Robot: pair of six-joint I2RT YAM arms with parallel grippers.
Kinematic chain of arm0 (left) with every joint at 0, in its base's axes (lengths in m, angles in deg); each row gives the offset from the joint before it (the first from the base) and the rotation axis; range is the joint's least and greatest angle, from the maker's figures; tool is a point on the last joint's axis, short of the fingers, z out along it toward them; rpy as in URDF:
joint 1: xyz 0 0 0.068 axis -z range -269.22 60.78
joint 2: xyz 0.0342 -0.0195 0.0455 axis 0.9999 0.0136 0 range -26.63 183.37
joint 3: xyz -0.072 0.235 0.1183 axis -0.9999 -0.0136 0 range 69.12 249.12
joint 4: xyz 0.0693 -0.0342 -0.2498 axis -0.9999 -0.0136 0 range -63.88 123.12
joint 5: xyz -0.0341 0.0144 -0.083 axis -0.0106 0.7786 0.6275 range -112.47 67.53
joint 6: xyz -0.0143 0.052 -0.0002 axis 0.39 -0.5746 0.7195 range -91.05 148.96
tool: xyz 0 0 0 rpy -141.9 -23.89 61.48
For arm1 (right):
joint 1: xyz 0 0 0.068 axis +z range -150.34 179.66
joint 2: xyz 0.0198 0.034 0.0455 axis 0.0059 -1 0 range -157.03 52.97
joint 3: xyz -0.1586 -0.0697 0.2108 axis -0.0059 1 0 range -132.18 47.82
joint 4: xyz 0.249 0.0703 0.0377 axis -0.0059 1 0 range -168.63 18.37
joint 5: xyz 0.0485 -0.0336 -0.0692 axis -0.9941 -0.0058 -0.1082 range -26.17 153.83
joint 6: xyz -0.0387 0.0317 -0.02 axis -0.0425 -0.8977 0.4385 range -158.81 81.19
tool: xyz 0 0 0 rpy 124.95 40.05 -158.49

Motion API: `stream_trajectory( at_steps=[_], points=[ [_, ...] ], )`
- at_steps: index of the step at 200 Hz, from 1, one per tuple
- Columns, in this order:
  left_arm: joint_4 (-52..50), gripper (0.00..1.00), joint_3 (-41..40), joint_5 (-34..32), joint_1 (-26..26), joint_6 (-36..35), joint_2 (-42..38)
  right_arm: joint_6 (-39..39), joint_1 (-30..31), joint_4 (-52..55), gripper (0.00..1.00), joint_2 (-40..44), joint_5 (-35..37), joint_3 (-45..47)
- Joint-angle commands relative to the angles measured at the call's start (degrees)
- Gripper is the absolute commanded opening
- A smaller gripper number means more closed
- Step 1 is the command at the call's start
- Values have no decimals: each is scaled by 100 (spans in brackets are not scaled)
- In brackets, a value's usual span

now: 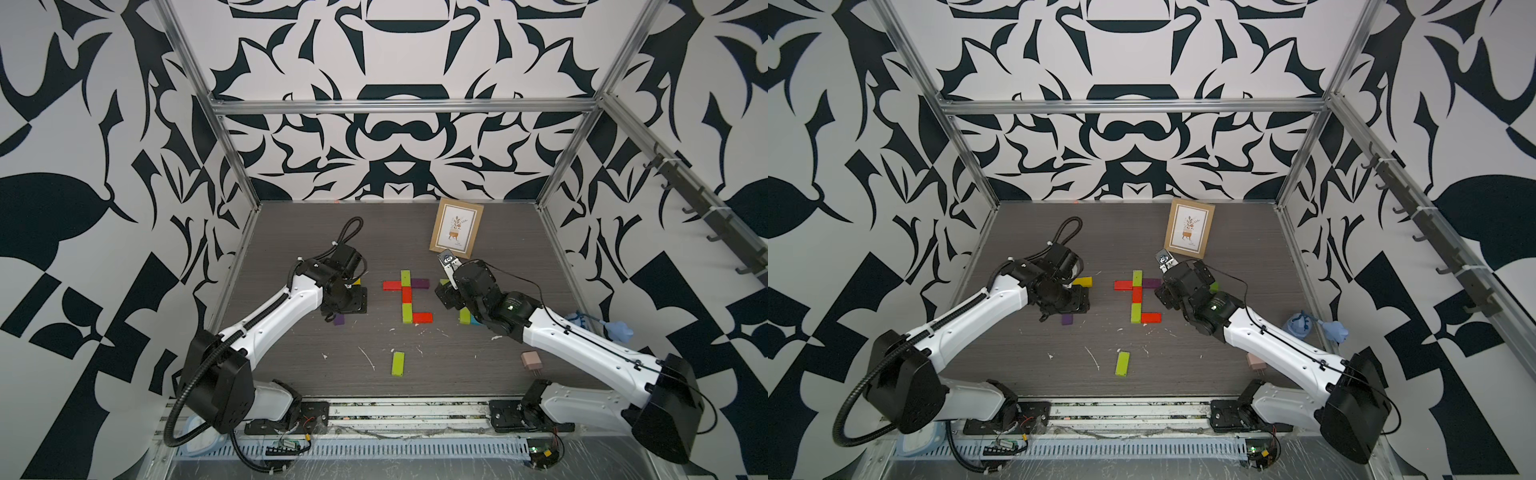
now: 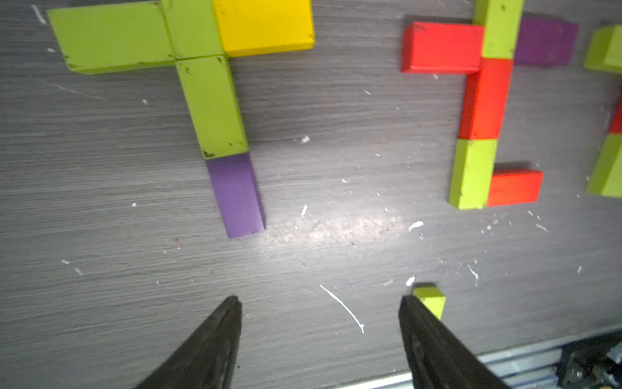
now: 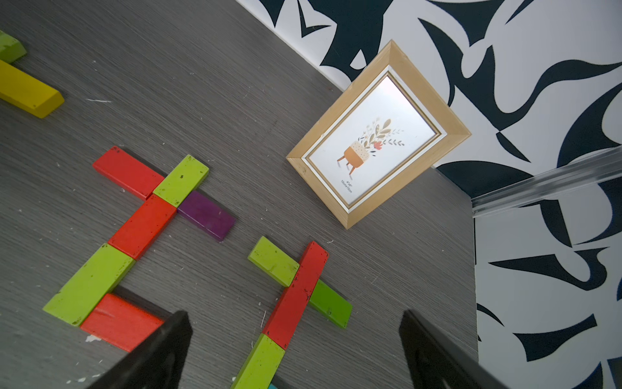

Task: Assemble the letter t with building blocks
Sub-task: Pick up the building block from the center of the board.

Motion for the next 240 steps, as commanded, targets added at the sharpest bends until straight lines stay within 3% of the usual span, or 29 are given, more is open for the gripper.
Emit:
stream_trajectory(
  at_steps=[1, 50, 110, 165, 240],
  points=[
    [-284, 77, -244, -127, 510, 806, -251, -124, -28, -131, 100, 92, 13, -21],
    [-132, 75, -391, -587, 1884, 2022, -227, -171, -31, -54, 100, 87, 333, -48],
    [787, 72, -606, -586, 2911, 2895, 437, -148, -30, 80, 100, 292, 855, -41],
    [1096, 72, -247, -643, 3426, 3084, 1409, -150, -28, 62, 100, 358, 971, -39],
    [1121, 65, -168, -543, 3594, 2958, 2133, -153, -28, 27, 100, 421, 1020, -7]
  ],
)
